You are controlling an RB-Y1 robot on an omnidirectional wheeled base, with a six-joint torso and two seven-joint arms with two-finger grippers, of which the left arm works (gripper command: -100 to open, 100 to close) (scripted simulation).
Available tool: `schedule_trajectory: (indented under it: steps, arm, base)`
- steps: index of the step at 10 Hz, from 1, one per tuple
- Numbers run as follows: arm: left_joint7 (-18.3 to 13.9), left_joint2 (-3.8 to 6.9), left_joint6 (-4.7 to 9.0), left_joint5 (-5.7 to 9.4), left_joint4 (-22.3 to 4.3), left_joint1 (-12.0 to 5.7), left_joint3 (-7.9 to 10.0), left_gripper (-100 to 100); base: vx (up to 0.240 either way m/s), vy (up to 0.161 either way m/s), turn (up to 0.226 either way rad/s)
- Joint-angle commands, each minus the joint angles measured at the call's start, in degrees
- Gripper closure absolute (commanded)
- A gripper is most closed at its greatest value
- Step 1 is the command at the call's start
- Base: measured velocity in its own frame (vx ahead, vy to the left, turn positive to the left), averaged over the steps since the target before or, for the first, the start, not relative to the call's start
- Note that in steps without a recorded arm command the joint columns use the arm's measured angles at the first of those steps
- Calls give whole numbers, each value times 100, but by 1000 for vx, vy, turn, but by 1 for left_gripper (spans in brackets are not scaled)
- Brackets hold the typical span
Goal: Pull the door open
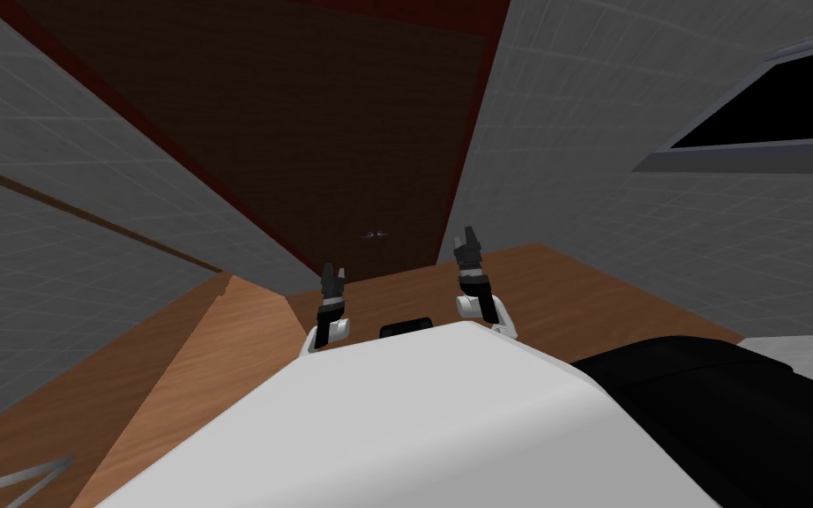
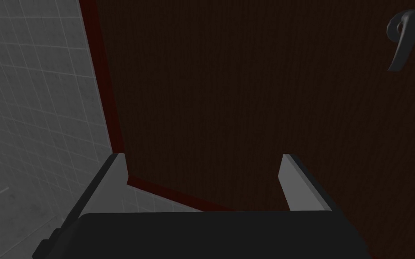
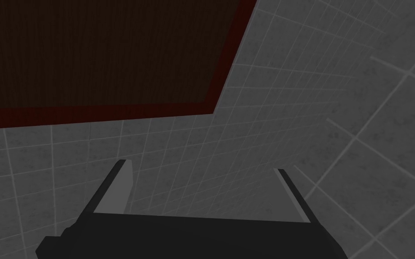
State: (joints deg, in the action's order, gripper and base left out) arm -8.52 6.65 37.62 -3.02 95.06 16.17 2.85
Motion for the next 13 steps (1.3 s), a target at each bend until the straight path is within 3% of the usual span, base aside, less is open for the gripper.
schedule_trajectory:
  steps: [1, 13]
  arm:
    - [-2, 22, 42, 16, -233, -88, 1, -100]
    - [-82, 246, 348, 170, -1969, -717, 52, -100]
  base:
    - [99, -19, -4]
    - [100, -12, -6]
